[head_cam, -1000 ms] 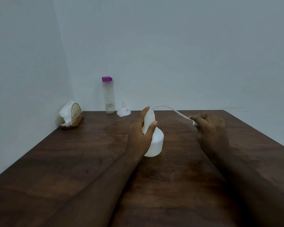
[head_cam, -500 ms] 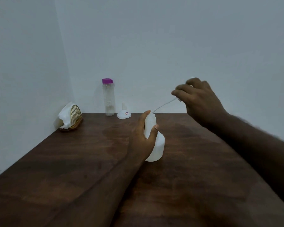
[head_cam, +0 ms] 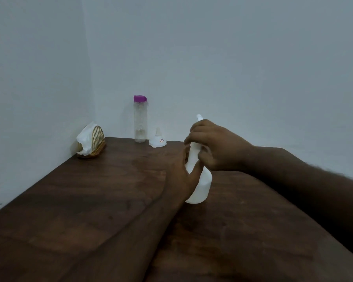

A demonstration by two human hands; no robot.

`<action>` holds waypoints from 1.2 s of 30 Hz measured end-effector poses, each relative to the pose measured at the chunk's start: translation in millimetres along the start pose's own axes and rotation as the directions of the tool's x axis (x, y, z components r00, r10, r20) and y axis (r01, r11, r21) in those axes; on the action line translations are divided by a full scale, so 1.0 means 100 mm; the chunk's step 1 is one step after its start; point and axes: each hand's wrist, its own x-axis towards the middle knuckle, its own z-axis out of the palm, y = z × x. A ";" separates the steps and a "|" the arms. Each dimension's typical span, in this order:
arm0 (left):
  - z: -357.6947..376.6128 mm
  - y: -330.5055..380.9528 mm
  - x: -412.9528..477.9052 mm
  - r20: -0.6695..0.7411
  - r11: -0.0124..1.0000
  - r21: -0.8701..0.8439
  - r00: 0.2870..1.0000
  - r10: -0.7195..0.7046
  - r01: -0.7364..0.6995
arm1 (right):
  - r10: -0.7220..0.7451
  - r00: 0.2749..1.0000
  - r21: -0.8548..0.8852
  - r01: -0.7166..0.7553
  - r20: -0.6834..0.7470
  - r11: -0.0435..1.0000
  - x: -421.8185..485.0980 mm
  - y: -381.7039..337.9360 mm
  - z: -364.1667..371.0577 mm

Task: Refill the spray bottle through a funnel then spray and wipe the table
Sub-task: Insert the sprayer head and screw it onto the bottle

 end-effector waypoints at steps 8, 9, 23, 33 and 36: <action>-0.02 -0.08 0.02 0.119 0.988 -0.142 0.992 -0.041 0.058 | 0.573 0.725 0.545 -0.324 -0.381 0.773 -0.04 -0.25 0.38; -0.01 -0.08 0.02 0.137 0.986 -0.160 0.990 -0.029 0.051 | 0.680 0.642 0.674 -0.329 -0.354 0.661 -0.05 -0.28 0.40; 0.01 -0.11 0.05 0.120 0.974 -0.187 0.987 -0.108 0.130 | 0.678 0.725 0.930 -0.321 0.121 0.178 -0.13 -0.11 0.32; 0.00 -0.12 0.05 0.204 0.965 -0.181 0.967 -0.150 0.188 | 0.589 0.795 0.872 -0.384 0.146 0.303 -0.09 0.02 0.18; -0.01 -0.12 0.05 0.198 0.965 -0.177 0.967 -0.159 0.194 | 0.573 0.806 0.872 -0.380 0.148 0.310 -0.10 0.02 0.19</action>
